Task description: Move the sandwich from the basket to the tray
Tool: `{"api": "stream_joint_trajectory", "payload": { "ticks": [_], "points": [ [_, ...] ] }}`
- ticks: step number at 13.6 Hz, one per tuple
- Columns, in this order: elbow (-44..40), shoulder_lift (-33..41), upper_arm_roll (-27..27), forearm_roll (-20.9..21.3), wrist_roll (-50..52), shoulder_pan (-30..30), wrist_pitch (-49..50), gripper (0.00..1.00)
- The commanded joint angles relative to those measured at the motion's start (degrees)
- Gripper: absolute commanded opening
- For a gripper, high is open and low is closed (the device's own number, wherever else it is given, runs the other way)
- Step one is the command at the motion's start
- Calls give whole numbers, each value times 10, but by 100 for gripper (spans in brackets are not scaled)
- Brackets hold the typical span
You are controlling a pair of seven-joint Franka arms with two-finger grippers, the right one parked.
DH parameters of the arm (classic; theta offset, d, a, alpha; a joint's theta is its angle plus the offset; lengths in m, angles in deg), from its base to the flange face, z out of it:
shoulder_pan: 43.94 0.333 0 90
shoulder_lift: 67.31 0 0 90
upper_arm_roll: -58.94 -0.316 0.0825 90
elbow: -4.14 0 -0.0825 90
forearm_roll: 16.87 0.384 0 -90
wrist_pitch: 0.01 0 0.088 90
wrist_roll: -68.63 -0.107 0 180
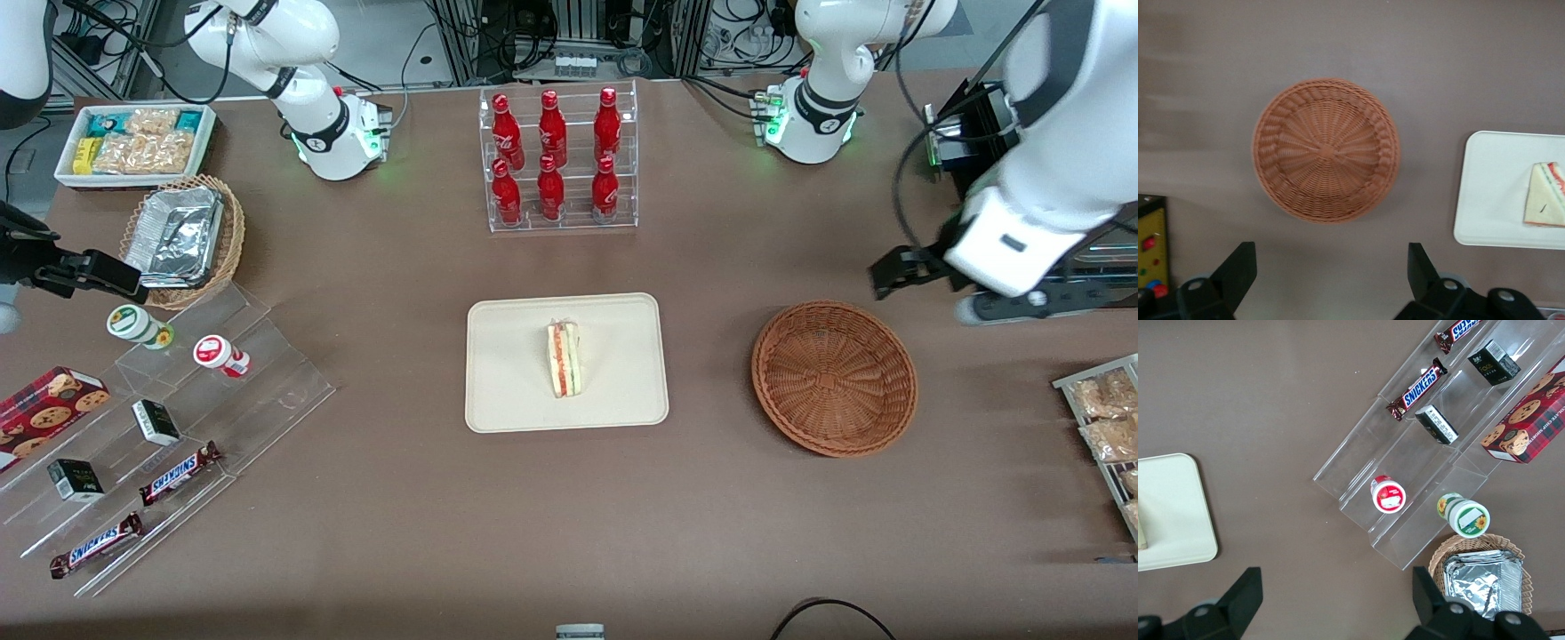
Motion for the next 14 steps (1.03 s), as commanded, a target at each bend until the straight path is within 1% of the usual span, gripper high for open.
{"api": "stream_joint_trajectory", "payload": {
  "ticks": [1, 2, 5, 6, 7, 10, 14],
  "points": [
    [5, 20, -53, -13, -62, -21, 24, 100],
    [6, 26, -62, -15, -69, -21, 26, 100],
    [-3, 28, -63, -15, -81, -16, 28, 100],
    [-4, 33, -67, -15, -100, -15, 39, 100],
    [-4, 40, -79, -11, -113, -15, 49, 100],
    [11, 68, -82, -5, -114, -15, 52, 100],
    [-8, 51, -79, -7, -95, -15, 49, 100]
  ]
}}
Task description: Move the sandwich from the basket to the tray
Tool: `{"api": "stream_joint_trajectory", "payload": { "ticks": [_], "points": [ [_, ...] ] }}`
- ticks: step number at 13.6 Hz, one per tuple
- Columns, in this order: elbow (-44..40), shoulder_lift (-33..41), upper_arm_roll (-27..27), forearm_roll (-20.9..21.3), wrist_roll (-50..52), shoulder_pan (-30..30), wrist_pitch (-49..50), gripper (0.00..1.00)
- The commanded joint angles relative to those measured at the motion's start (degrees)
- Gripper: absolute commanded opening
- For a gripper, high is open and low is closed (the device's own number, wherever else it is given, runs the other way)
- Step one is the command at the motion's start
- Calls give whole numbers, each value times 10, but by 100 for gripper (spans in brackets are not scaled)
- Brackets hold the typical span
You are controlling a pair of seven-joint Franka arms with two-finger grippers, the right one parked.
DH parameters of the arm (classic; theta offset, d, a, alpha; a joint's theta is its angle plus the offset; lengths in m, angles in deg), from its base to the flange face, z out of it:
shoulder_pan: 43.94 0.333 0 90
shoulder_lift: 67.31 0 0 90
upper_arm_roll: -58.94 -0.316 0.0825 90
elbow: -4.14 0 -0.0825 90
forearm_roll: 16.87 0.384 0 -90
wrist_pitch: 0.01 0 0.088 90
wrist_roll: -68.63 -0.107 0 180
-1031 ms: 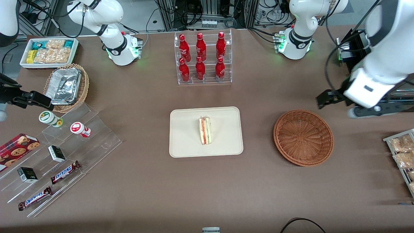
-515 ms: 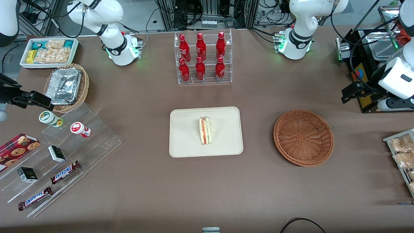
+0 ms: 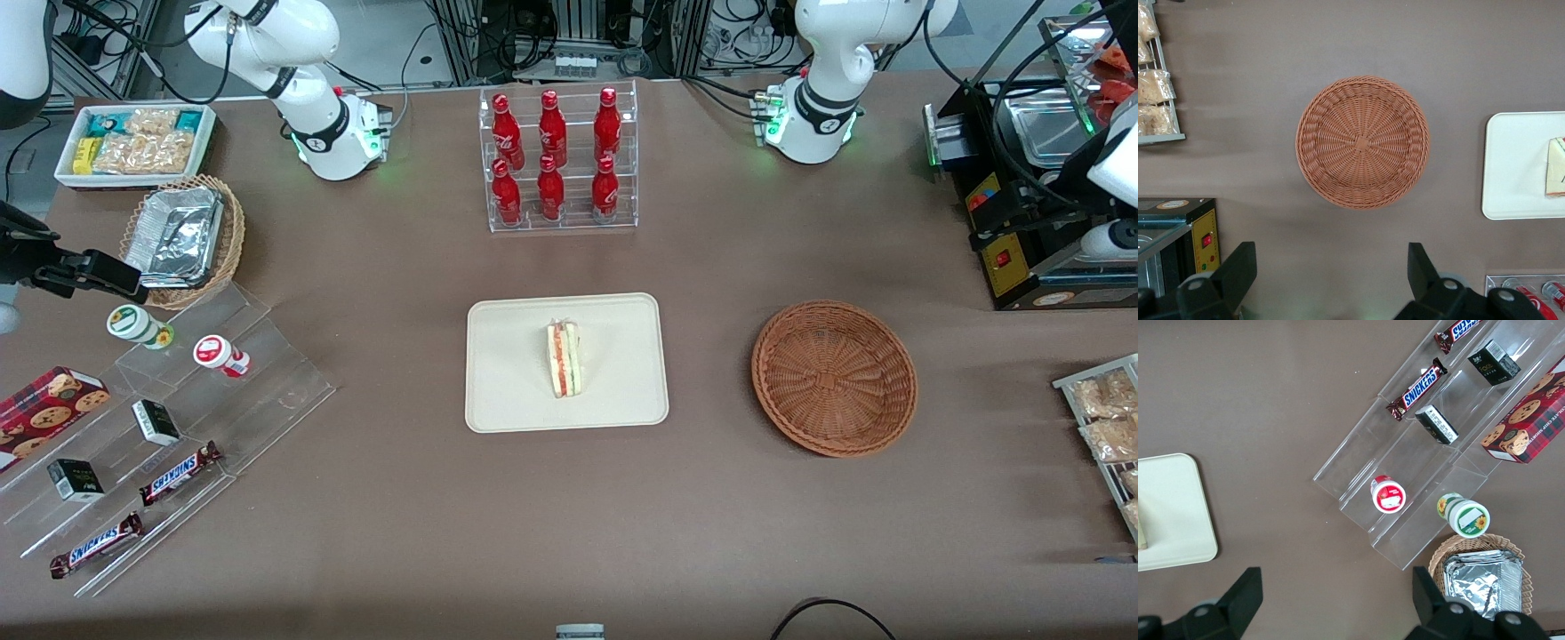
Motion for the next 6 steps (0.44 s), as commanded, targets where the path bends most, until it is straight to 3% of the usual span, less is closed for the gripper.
{"api": "stream_joint_trajectory", "payload": {
  "ticks": [1, 6],
  "points": [
    [-16, -14, -1, -3, 12, -5, 3, 100],
    [-22, -24, -1, -4, 13, -5, 3, 100]
  ]
}}
